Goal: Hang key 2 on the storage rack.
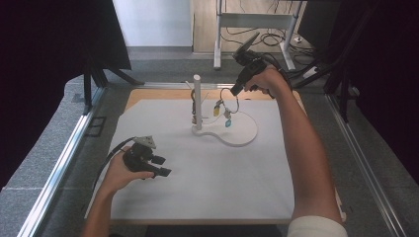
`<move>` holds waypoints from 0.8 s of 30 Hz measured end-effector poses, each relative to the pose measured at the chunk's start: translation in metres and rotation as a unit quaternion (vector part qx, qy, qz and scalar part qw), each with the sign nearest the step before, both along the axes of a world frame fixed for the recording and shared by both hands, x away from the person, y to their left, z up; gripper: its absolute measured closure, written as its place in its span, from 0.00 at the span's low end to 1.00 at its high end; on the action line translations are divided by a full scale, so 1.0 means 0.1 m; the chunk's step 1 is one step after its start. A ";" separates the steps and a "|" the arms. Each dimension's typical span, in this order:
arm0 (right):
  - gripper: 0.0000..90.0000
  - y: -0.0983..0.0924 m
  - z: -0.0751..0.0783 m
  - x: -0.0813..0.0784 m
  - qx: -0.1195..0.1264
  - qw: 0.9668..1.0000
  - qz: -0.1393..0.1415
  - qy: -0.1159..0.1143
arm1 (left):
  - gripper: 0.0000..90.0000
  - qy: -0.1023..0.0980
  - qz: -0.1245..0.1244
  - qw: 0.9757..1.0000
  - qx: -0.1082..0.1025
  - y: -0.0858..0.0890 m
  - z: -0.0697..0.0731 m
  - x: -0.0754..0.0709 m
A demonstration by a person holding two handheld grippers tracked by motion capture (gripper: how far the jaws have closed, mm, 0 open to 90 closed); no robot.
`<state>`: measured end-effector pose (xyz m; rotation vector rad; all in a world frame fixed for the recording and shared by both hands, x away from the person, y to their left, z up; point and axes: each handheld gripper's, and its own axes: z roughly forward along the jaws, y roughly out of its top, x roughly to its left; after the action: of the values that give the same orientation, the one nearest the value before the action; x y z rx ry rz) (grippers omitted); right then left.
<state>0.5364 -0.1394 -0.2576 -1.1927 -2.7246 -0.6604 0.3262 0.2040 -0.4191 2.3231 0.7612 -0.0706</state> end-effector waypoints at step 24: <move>0.98 0.26 -0.07 0.21 -0.014 1.000 -0.002 -0.004 | 0.48 -0.001 -0.001 1.000 -0.006 0.02 0.03 -0.04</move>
<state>0.5573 -0.1135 -0.2648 -1.2048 -2.7472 -0.6314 0.3223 0.2059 -0.4163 2.3121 0.7561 -0.0722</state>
